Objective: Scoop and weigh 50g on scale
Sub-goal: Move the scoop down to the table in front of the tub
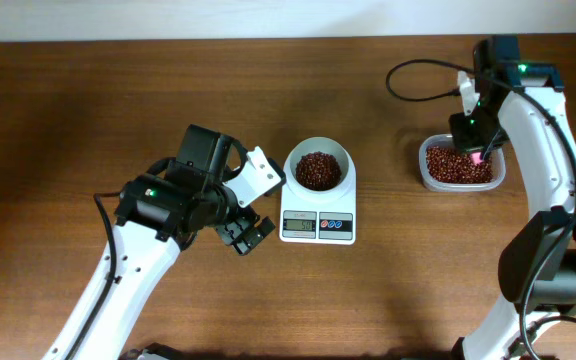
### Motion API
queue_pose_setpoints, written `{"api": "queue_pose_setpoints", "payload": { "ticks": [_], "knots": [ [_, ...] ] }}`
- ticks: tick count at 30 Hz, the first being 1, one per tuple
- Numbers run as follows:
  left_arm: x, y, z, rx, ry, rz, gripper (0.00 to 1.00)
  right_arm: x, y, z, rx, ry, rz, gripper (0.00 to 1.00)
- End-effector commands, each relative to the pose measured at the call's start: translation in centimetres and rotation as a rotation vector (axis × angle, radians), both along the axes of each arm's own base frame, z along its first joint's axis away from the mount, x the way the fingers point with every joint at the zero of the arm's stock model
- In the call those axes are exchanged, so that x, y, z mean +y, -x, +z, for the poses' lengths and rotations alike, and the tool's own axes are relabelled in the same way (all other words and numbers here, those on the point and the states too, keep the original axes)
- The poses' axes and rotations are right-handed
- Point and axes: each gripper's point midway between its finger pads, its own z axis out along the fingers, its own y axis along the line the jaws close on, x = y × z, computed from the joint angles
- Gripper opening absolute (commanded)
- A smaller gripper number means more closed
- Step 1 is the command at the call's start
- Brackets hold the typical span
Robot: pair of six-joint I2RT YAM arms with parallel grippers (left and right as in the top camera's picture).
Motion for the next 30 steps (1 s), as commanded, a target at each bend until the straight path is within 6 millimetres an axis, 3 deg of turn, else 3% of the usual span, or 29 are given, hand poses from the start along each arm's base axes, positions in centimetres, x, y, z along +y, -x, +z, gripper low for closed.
{"api": "queue_pose_setpoints", "payload": {
  "ticks": [1,4,6,9,10,12,13,15,20,22,24,25,27,30],
  "knots": [
    [0.1,0.1,0.1,-0.008,0.0,-0.01,0.99,-2.0,-0.5,1.9,-0.032,0.123,-0.029,0.04],
    [0.1,0.1,0.1,-0.008,0.0,-0.01,0.99,-0.6,-0.8,2.5,-0.077,0.017,-0.109,0.04],
    [0.1,0.1,0.1,-0.008,0.0,-0.01,0.99,1.2,-0.9,4.7,-0.117,-0.09,-0.111,0.04],
    [0.1,0.1,0.1,-0.008,0.0,-0.01,0.99,1.5,0.7,10.7,-0.184,-0.116,-0.139,0.04],
    [0.1,0.1,0.1,-0.008,0.0,-0.01,0.99,1.5,2.4,14.8,-0.247,-0.125,-0.164,0.04],
    [0.1,0.1,0.1,-0.008,0.0,-0.01,0.99,1.2,4.0,17.3,-0.295,-0.134,-0.201,0.04],
    [0.1,0.1,0.1,-0.008,0.0,-0.01,0.99,0.6,6.5,19.4,-0.336,-0.149,-0.266,0.04],
    [0.1,0.1,0.1,-0.008,0.0,-0.01,0.99,0.2,9.8,21.1,-0.353,-0.186,-0.313,0.04],
    [0.1,0.1,0.1,-0.008,0.0,-0.01,0.99,1.6,15.4,25.3,-0.521,-0.332,-0.364,0.04],
    [0.1,0.1,0.1,-0.008,0.0,-0.01,0.99,2.2,18.2,23.9,-0.502,-0.358,-0.435,0.04],
    [0.1,0.1,0.1,-0.008,0.0,-0.01,0.99,2.6,20.2,19.8,-0.426,-0.368,-0.488,0.04],
    [0.1,0.1,0.1,-0.008,0.0,-0.01,0.99,2.8,20.5,18.0,-0.408,-0.391,-0.533,0.04],
    [0.1,0.1,0.1,-0.008,0.0,-0.01,0.99,4.3,20.4,12.4,-0.368,-0.499,-0.605,0.04],
    [0.1,0.1,0.1,-0.008,0.0,-0.01,0.99,6.6,19.3,5.2,-0.331,-0.675,-0.666,0.04]
  ]
}}
